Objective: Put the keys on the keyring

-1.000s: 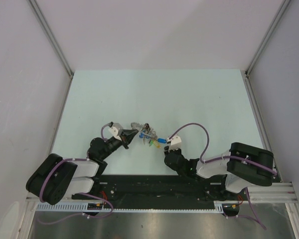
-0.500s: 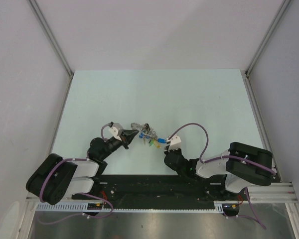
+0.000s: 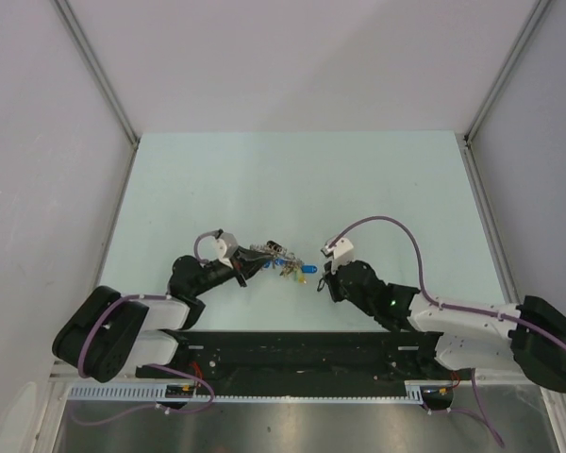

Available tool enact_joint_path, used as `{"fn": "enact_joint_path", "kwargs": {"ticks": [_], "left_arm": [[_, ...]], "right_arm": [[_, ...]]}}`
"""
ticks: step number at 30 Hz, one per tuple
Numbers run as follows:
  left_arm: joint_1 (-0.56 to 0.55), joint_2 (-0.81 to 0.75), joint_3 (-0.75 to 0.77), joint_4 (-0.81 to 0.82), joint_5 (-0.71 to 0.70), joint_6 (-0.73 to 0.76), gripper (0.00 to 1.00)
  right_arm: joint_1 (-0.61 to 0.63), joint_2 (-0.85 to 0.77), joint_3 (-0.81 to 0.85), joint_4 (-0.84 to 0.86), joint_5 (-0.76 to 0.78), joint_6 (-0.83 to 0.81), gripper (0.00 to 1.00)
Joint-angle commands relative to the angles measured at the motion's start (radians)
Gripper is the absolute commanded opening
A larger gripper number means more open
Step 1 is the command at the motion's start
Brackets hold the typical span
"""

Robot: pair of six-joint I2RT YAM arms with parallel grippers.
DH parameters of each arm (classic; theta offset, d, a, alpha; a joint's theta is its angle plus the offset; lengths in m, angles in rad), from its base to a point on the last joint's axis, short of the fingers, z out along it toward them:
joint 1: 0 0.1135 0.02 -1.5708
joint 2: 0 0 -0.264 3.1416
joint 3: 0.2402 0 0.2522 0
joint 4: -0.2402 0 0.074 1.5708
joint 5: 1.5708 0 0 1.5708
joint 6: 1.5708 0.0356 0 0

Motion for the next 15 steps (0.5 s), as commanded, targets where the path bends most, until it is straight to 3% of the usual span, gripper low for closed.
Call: {"fn": "enact_joint_path", "kwargs": {"ticks": [1, 3, 9, 15], "left_arm": [[0.008, 0.01, 0.052, 0.453, 0.154, -0.041, 0.0], [0.008, 0.018, 0.064, 0.453, 0.178, -0.05, 0.0], [0.008, 0.02, 0.084, 0.454, 0.244, -0.077, 0.0], [0.008, 0.012, 0.107, 0.454, 0.289, -0.108, 0.0]], "right_arm": [[-0.107, -0.11, 0.099, -0.206, -0.302, -0.172, 0.0], [-0.183, -0.151, 0.12, -0.224, -0.467, -0.232, 0.0], [-0.217, -0.07, 0.338, -0.514, -0.538, -0.442, 0.0], [-0.211, 0.078, 0.529, -0.637, -0.609, -0.646, 0.0]]}}
